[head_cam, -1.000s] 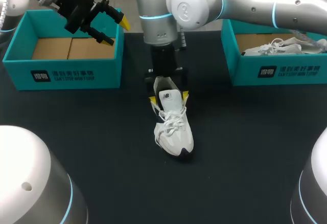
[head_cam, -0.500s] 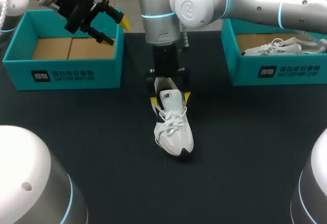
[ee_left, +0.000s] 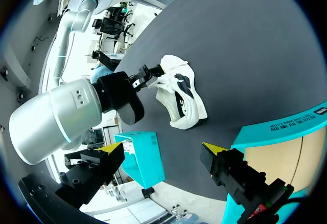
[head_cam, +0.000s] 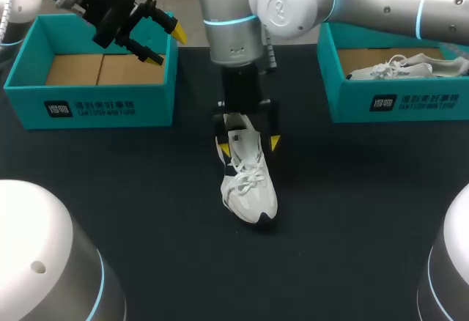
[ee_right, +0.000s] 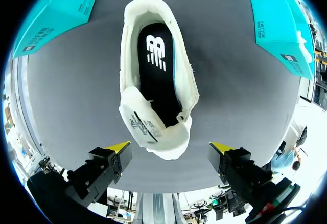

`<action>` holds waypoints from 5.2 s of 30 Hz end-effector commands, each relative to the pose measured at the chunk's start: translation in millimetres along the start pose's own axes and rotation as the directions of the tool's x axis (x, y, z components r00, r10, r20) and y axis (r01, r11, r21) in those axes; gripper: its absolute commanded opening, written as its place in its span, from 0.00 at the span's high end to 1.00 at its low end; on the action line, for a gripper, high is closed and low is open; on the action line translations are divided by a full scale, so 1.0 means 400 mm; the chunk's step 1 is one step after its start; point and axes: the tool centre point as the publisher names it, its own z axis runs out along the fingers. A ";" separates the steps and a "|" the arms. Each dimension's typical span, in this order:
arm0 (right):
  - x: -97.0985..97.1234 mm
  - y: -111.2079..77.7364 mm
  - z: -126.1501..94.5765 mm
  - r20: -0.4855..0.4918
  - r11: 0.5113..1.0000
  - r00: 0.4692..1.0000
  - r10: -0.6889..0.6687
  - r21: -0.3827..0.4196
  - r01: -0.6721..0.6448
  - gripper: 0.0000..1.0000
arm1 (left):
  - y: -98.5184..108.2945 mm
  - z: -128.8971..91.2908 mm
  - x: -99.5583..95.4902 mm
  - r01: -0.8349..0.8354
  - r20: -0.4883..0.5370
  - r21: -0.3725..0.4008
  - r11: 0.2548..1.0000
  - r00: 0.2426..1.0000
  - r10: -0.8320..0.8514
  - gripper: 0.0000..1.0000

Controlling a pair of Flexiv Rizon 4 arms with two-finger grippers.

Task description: Take the shoe out of the shoebox, open the shoe tongue, remove and reinsert the insole, then place the shoe into the shoebox

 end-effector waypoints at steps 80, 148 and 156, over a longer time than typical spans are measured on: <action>0.016 0.126 0.002 0.003 0.940 0.997 -0.075 -0.332 0.072 1.00 | -0.001 0.000 0.000 -0.001 -0.002 -0.001 1.000 1.000 0.001 0.00; -0.005 0.198 -0.125 0.665 -0.124 -0.108 -0.739 0.023 0.992 1.00 | -0.001 0.000 0.000 -0.001 -0.002 -0.001 1.000 1.000 0.001 0.00; 0.014 0.276 -0.145 0.613 -0.109 -0.094 -0.785 0.012 0.994 1.00 | -0.001 0.000 0.000 -0.001 -0.002 -0.001 1.000 1.000 0.001 0.00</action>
